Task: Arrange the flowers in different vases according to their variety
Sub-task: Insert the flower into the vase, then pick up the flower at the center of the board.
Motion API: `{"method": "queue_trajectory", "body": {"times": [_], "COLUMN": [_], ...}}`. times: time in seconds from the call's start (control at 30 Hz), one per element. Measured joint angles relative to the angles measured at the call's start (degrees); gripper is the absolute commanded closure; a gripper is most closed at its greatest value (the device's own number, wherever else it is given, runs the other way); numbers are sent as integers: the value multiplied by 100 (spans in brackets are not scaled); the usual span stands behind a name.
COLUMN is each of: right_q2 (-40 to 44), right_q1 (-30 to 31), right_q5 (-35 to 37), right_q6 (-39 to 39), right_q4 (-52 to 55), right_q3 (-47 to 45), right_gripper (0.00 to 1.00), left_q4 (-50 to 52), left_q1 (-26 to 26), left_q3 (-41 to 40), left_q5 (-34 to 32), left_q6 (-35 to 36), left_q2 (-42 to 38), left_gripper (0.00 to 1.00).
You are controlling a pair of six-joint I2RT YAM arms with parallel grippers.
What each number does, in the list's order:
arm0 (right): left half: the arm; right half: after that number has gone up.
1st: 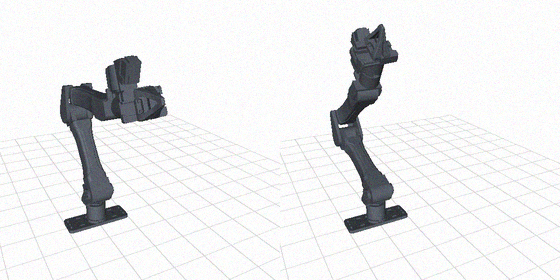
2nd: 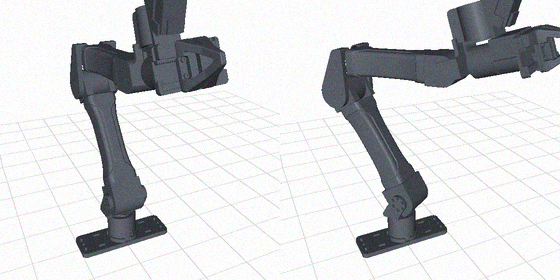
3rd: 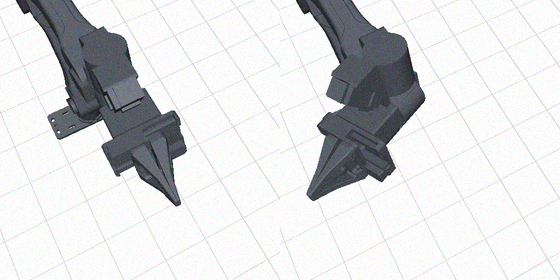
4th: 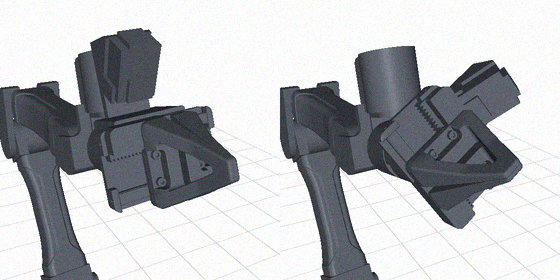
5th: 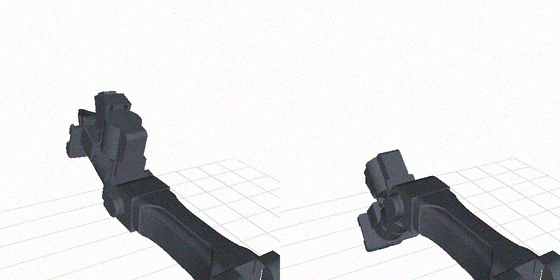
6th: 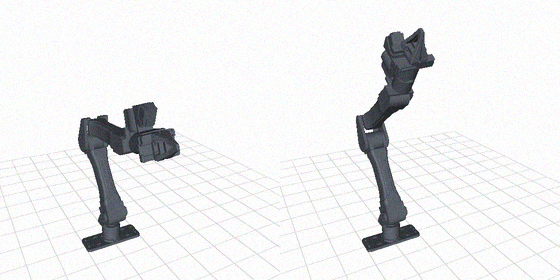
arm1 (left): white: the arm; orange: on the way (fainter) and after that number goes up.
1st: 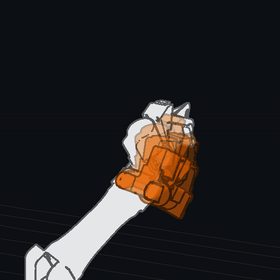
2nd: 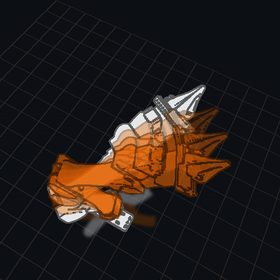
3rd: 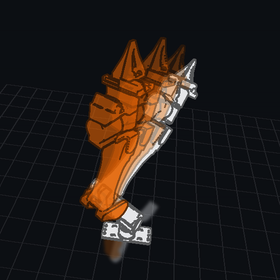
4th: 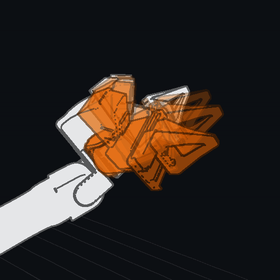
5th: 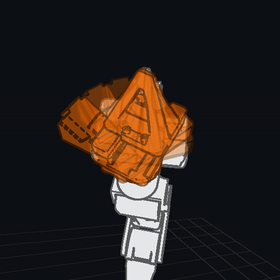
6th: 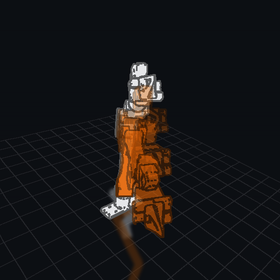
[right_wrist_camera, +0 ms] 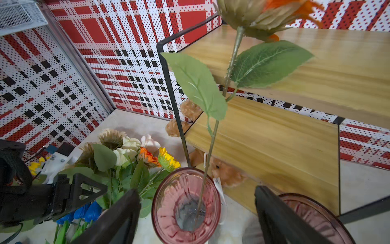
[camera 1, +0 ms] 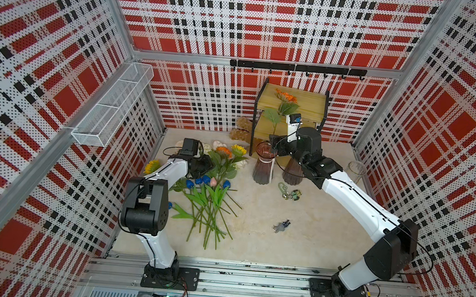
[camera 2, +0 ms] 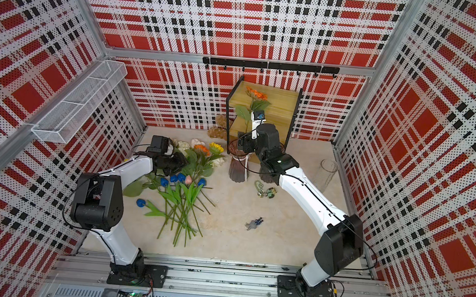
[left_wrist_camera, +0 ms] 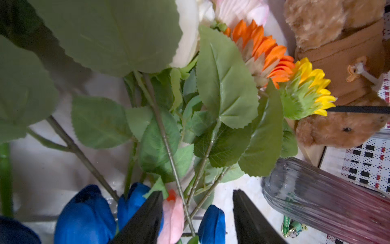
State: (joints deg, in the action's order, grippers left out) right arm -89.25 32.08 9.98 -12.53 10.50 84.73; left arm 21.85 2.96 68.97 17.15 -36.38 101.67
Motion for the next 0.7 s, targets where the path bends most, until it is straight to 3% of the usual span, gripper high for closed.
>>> {"method": "queue_trajectory", "body": {"times": [0.5,0.7], "right_q2": [293,330], "right_q1": [0,0], "right_q5": [168,229], "right_q6": [-15,-11], "right_q4": [87,164], "right_q3": [-52,-70], "right_gripper": [9,9], "left_q4": [-240,-387], "left_q1": [116,114], "left_q3": [55,50], "left_q5": [2,-4], "left_q6": [-87,-181], "left_q2": [505,612], "left_gripper": [47,61]}}
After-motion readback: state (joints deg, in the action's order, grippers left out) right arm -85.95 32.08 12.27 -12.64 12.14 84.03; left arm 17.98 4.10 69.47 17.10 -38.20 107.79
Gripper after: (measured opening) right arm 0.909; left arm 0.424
